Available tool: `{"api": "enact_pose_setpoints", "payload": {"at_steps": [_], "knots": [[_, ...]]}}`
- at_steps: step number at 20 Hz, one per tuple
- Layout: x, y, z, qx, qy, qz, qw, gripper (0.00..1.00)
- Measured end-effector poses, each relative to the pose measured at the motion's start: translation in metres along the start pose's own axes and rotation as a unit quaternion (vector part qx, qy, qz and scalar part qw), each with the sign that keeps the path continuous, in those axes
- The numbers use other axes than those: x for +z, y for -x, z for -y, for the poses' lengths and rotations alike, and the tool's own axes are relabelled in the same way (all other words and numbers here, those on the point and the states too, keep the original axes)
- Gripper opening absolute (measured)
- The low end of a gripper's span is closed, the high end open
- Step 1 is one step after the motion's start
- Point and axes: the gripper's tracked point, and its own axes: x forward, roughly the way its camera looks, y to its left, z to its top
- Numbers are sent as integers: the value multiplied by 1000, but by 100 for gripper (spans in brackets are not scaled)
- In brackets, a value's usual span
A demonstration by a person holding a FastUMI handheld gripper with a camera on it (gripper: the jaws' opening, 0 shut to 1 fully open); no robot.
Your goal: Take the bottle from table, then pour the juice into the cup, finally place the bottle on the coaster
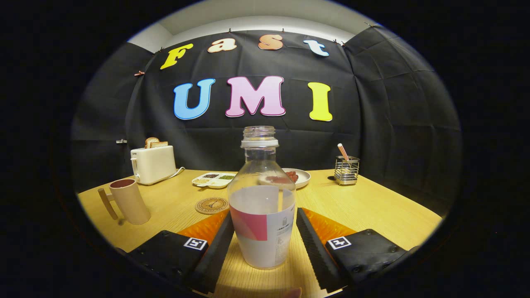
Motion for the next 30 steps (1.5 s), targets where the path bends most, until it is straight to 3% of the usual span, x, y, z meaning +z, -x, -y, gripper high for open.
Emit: {"api": "enact_pose_setpoints", "payload": {"at_steps": [3,6,10,18,26,30], "knots": [[3,-3,3,-18,5,2,1000,78],[9,-1,4,-39,13,-5,999,74],[51,5,4,-67,60,-13,996,72],[148,16,-40,-59,156,-3,986,72],[163,18,-103,-49,296,6,954,72],[145,16,-128,-35,378,-7,925,72]]}}
